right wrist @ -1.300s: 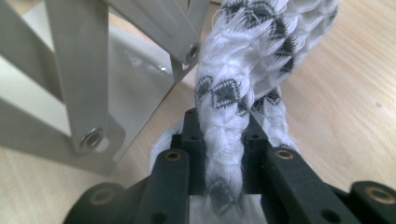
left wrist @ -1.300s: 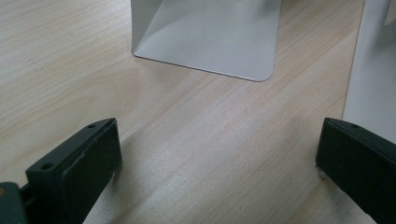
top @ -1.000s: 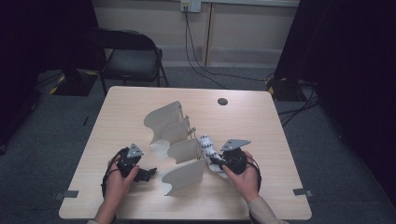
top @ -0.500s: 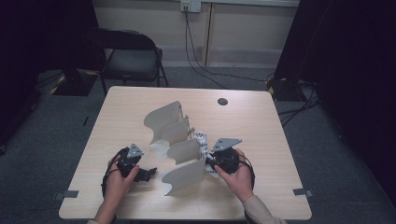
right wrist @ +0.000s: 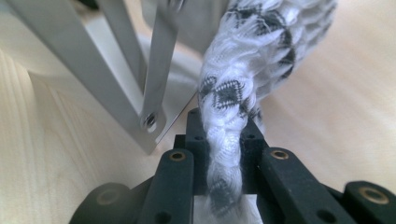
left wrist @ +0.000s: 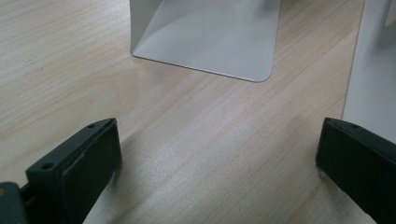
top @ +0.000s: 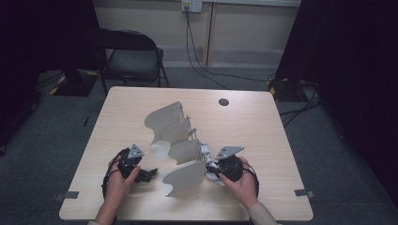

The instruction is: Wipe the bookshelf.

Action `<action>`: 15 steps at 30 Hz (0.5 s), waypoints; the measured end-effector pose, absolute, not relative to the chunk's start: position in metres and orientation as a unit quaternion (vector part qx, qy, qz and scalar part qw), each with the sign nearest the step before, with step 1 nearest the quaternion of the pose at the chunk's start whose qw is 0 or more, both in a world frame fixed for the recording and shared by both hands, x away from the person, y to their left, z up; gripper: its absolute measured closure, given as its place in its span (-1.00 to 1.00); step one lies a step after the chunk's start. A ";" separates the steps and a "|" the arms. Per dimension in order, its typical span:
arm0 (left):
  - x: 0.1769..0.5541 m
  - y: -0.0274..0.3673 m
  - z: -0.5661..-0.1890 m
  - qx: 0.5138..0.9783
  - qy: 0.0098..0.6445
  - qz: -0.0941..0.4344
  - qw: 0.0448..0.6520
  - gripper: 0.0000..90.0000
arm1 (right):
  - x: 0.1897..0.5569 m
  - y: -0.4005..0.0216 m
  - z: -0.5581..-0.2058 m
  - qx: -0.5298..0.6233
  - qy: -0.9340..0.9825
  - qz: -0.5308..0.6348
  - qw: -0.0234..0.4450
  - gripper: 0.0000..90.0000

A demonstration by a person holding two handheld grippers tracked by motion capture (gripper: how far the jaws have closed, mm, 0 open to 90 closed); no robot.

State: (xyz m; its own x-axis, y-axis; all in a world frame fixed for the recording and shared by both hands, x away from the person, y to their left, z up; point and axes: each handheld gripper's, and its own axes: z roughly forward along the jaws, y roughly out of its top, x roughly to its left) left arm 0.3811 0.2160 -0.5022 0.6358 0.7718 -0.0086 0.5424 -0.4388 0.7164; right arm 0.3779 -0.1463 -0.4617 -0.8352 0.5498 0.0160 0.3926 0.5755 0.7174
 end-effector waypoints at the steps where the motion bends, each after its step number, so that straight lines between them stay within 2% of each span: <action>1: 0.381 0.216 -0.502 0.834 0.392 0.163 0.352 -1.00 | 0.378 -0.149 -0.456 0.268 0.878 0.382 0.110 0.77; 9: 0.381 0.216 -0.502 0.834 0.392 0.163 0.352 -1.00 | 0.377 -0.157 -0.402 0.255 0.852 0.434 0.144 0.77; 12: 0.381 0.216 -0.502 0.833 0.394 0.162 0.353 -1.00 | 0.374 -0.151 -0.401 0.244 0.857 0.431 0.140 0.77; 15: 0.381 0.216 -0.502 0.833 0.394 0.163 0.353 -1.00 | 0.374 -0.142 -0.415 0.246 0.862 0.423 0.130 0.77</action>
